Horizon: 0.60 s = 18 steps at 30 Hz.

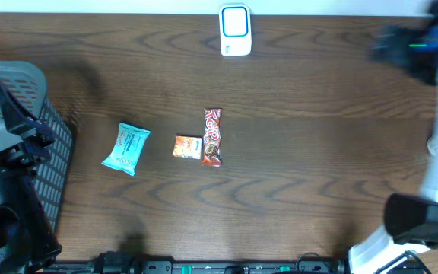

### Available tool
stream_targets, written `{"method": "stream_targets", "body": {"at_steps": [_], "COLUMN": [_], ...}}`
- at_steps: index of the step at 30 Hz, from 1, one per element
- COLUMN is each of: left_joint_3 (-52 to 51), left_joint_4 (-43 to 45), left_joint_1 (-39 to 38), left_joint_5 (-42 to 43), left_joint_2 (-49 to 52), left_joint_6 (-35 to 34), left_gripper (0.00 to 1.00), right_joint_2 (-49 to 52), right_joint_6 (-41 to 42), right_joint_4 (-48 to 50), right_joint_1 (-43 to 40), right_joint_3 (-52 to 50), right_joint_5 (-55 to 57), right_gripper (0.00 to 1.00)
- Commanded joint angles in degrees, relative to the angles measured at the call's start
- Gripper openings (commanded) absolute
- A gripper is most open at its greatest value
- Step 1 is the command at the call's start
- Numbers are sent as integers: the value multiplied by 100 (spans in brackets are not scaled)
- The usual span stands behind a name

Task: Scan the item barcode
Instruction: 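Reach the right gripper down to the red TOP bar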

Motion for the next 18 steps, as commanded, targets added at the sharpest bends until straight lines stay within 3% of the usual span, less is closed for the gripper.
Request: {"method": "stream_targets", "body": {"at_steps": [1,3,10,18], "left_joint_3": [-17,-17,-17,-17], "left_joint_4": [22,26,20,-22], "left_joint_1": [-2,-2,-2,-2], "left_joint_5": [87,70,70,70], "left_joint_2": [-37,-74,-479,-885], "left_joint_6": [-66,37,212,212], "left_gripper": [83,83,83,83], "right_joint_2": [341,341,341,352], "right_joint_6": [164,195,-7,-684], "right_joint_4": [275,848,2297,2597], "right_joint_1": [1799,2874,4671,5943], "right_joint_3": [-1049,-1834,-3711,-4015], "right_joint_5": [1259,1687,2553,2730], "right_gripper": [99,99,99,99]}}
